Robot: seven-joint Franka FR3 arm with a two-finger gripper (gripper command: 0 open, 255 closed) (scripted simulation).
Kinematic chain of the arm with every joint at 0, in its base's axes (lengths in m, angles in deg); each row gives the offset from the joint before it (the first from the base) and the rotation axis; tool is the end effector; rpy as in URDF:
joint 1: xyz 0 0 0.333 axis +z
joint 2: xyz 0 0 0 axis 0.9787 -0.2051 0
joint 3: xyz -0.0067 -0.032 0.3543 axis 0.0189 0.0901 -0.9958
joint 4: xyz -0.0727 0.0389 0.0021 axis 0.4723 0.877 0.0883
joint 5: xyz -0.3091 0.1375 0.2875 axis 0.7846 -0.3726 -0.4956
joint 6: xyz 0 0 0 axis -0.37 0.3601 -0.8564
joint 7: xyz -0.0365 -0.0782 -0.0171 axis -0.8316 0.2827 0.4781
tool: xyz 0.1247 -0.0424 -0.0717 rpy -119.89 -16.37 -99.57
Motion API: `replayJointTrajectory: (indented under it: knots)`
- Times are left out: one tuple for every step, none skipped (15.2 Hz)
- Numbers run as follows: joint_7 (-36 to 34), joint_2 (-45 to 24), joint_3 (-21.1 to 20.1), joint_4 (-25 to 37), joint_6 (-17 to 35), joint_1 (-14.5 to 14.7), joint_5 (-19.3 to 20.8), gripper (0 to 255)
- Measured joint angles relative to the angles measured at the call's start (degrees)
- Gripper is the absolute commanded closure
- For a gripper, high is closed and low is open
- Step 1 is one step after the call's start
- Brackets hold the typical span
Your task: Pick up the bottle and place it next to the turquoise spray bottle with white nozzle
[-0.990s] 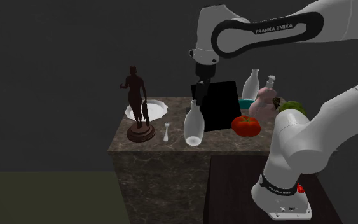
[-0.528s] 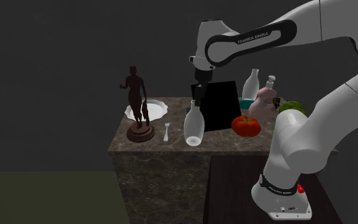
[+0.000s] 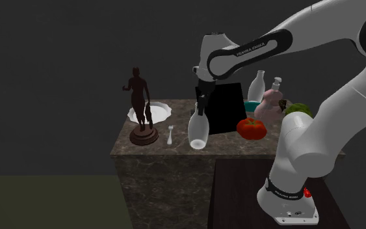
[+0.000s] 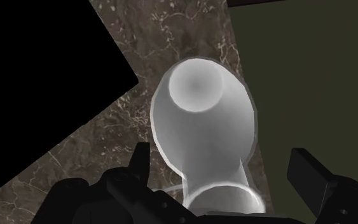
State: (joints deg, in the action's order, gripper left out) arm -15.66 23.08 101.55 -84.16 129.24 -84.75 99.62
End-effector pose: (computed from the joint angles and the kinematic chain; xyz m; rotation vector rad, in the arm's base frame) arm 0.3551 -0.2557 0.3918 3.1271 -0.2481 0.1107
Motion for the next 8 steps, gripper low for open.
replayJointTrajectory:
  knots:
    - [0.07, -0.16, 0.12, -0.18, 0.35, -0.01, 0.02, 0]
    - [0.09, -0.26, 0.17, -0.27, 0.54, 0.00, 0.02, 0]
    - [0.11, -0.28, 0.20, -0.31, 0.62, 0.00, 0.03, 0]
    - [0.11, -0.29, 0.21, -0.35, 0.67, 0.00, 0.04, 0]
    - [0.12, -0.30, 0.22, -0.37, 0.70, -0.01, 0.04, 0]
    - [0.12, -0.30, 0.22, -0.38, 0.71, -0.01, 0.04, 0]
    - [0.12, -0.30, 0.22, -0.38, 0.71, -0.01, 0.04, 255]
    - [0.12, -0.30, 0.22, -0.38, 0.71, -0.01, 0.04, 255]
